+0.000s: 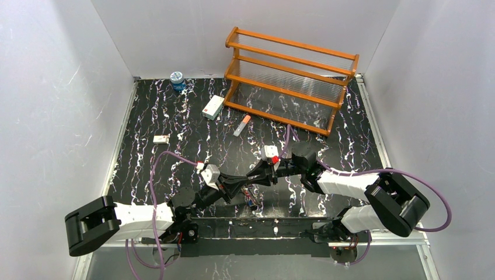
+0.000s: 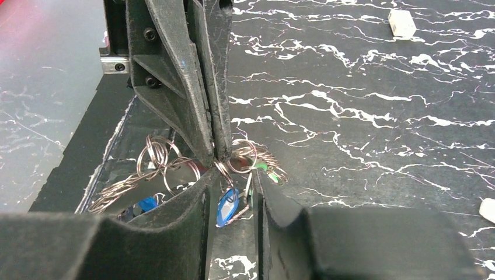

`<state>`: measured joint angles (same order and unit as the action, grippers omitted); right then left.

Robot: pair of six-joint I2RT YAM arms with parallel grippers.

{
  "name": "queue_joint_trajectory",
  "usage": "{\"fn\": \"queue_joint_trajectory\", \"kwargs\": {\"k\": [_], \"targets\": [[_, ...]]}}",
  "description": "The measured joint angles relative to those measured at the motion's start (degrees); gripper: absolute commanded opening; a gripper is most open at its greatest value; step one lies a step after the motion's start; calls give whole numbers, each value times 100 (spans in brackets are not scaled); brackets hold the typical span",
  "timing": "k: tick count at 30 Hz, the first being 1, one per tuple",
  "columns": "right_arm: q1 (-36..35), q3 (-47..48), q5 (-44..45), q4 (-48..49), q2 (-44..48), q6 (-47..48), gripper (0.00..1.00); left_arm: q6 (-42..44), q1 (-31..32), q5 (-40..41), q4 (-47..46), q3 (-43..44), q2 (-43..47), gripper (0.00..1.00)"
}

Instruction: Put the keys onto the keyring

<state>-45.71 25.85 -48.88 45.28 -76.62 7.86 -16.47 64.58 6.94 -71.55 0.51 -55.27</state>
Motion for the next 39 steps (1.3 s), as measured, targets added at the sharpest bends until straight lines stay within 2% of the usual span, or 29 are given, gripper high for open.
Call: {"fn": "queue_joint_trajectory", "kwargs": {"k": [5,12,16,22,24,28,34,39], "targets": [[0,20,4,35,-31,0,1,9,0,-9,0,0,0,0],[0,31,-35,-15,-31,0,1,70,-9,15,7,0,26,0],[0,66,-4,-337,181,136,1,133,-7,59,7,0,92,16],[2,179,166,-1272,688,490,1,317,-7,131,-17,0,205,50],[2,184,232,-1543,848,608,1,396,-7,166,-15,0,234,56],[2,214,343,-1980,1029,758,1,505,-7,284,-2,0,382,58],[0,422,476,-2522,1150,866,1,782,-7,374,313,0,844,55],[-24,782,699,-2977,1154,916,1,1161,-7,310,1279,7,1292,53]]}}
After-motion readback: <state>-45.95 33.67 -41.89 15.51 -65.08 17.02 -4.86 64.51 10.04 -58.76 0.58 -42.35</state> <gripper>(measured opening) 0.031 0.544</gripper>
